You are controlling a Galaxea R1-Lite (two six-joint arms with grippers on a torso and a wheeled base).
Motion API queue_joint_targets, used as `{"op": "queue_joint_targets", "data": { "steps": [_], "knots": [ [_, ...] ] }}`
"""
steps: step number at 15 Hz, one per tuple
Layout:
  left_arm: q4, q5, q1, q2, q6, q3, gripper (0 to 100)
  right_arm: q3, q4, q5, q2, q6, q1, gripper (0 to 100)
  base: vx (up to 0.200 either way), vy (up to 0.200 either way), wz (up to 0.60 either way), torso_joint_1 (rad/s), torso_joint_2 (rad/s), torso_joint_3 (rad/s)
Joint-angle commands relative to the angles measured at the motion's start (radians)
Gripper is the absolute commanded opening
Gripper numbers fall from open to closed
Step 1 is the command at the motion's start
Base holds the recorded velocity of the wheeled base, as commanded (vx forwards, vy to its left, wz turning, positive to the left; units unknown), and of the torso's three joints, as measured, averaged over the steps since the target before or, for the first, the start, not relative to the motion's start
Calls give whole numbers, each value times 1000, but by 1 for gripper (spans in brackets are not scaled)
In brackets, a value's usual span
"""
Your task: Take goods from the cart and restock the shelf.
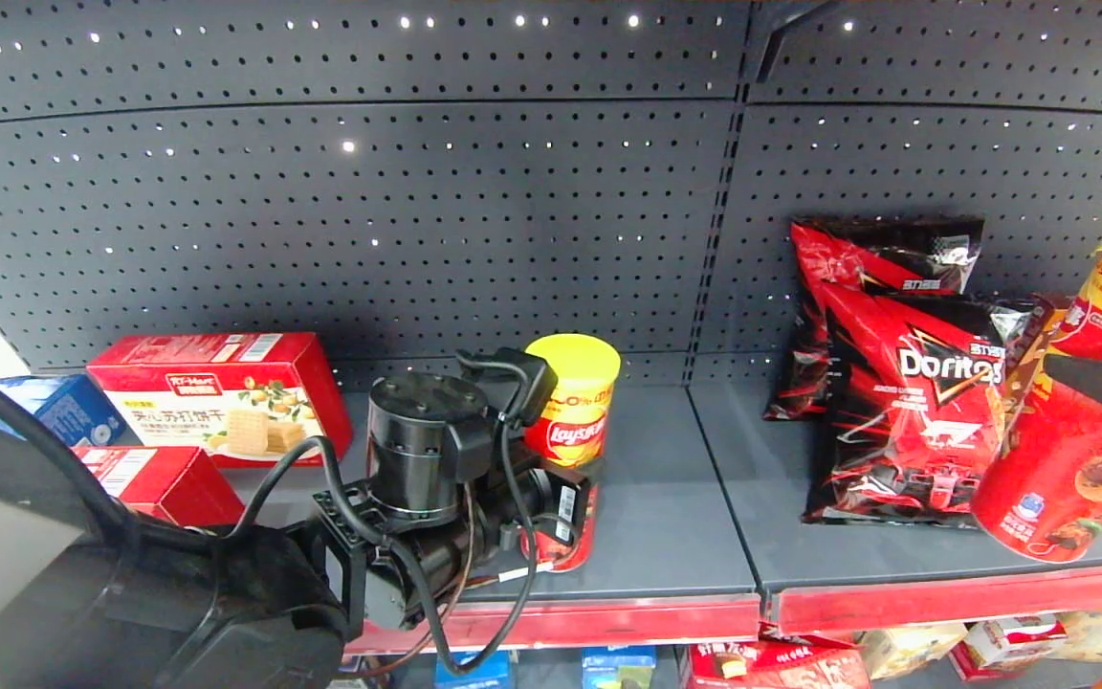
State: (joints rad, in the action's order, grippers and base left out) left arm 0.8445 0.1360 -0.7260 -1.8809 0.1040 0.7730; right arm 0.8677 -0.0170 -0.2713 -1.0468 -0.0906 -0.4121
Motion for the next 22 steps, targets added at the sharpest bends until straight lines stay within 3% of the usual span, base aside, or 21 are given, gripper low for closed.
{"op": "queue_joint_targets", "data": {
  "steps": [1,9,10,19,22],
  "knots": [
    [1,1,-6,2,0,-1,0,-1,0,0,7,0,-1,0,0,0,0,0,0,0],
    [-1,-1,-1,2,0,-4,0,2,2,4,2,0,-1,0,0,0,0,0,0,0],
    [-1,-1,3,2,0,-4,100,1,0,6,1,0,1,0,0,0,0,0,0,0],
    [-1,1,-3,3,0,-6,100,1,2,7,1,0,1,0,0,0,0,0,0,0],
    [-1,5,-10,29,0,-49,100,2,2,7,1,5,1,0,0,0,0,0,0,0]
  ]
}}
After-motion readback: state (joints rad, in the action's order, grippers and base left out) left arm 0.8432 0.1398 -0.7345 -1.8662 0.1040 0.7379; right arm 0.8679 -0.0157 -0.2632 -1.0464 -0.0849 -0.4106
